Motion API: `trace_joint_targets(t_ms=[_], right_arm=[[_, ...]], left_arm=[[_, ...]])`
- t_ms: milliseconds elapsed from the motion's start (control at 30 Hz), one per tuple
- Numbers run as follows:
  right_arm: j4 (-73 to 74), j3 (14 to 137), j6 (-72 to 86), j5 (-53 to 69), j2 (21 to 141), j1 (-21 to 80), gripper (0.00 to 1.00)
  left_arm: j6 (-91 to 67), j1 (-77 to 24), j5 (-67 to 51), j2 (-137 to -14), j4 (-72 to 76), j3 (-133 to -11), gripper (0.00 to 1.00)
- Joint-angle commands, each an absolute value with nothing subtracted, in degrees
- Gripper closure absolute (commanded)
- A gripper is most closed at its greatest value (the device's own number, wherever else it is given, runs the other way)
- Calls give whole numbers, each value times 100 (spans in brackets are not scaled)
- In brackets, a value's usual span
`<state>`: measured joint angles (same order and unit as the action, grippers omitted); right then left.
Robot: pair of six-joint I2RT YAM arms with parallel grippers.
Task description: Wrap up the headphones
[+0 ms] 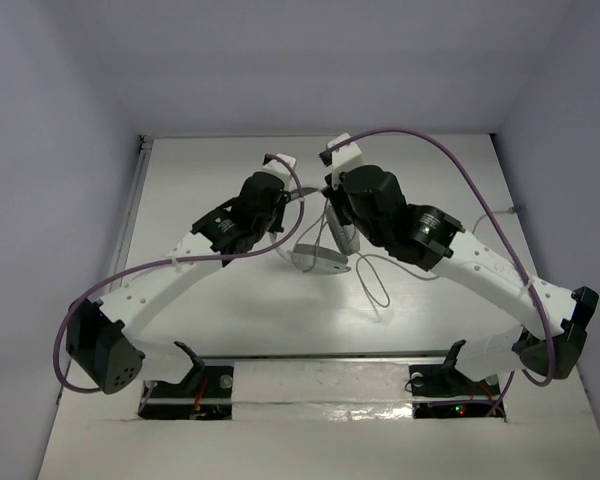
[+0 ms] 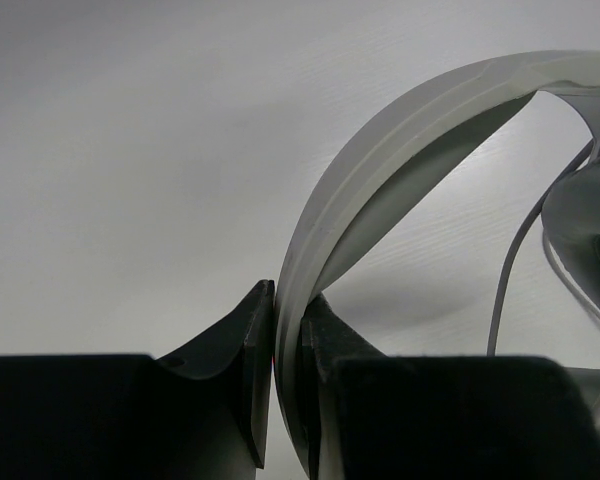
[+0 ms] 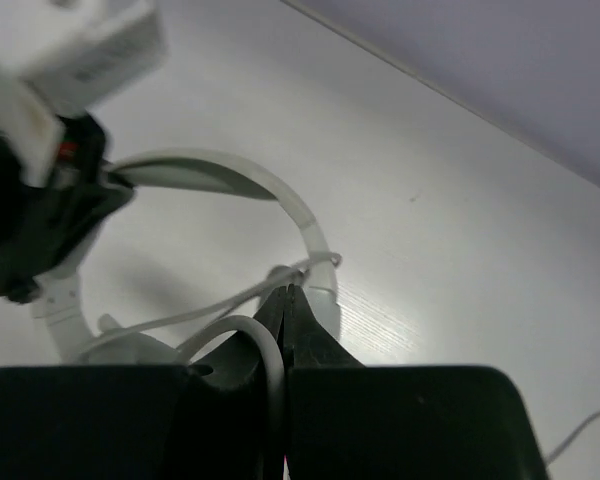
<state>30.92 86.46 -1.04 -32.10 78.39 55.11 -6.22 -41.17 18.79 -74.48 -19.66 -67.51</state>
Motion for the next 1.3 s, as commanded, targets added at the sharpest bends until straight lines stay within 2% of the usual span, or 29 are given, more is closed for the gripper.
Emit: trace_joint_targets(t_ms=[0, 133, 233, 300, 467, 600, 700, 733, 800, 933, 1033, 1267], right_arm=[[2927, 9131, -211, -2681, 7866, 5528, 100], [2892, 9272, -219, -2513, 7928, 5528, 100], [2804, 9316, -404, -2899, 8103, 5528, 100], [2638, 9203, -474, -3601, 8121, 5389, 100], [2093, 8544, -387, -4217, 7621, 4887, 100], [2065, 8175, -211, -4517, 7357, 4773, 89], [2423, 8182, -10, -4579, 7312, 4772, 88], [2626, 8391, 296, -4475, 7304, 4772, 88], [2759, 8464, 430, -3957, 7138, 4772, 85], [3197, 8744, 711, -3078, 7110, 4772, 100], [3577, 9088, 773, -2234, 7163, 4772, 100], [4227, 9220, 853, -1794, 7058, 4772, 100]], left_arm=[[-817, -4140, 1286, -7690, -1679, -7189, 100], [-984, -4297, 1117, -8042, -1513, -7365, 100], [-949, -4429, 985, -8112, -1476, -7365, 100], [-888, -4430, 819, -7972, -1433, -7260, 100], [-651, -4430, 378, -7480, -1528, -7057, 100], [-396, -4430, 465, -7400, -1793, -7101, 100], [-290, -4430, 667, -7479, -2003, -7180, 100], [-307, -4430, 1147, -7523, -2126, -7207, 100], [-246, -4430, 1283, -7611, -2214, -7268, 100], [-185, -4430, 1467, -7682, -2276, -7199, 100], [-167, -4430, 1608, -7734, -2294, -7110, 100], [-184, -4430, 2205, -7638, -2268, -7040, 100]])
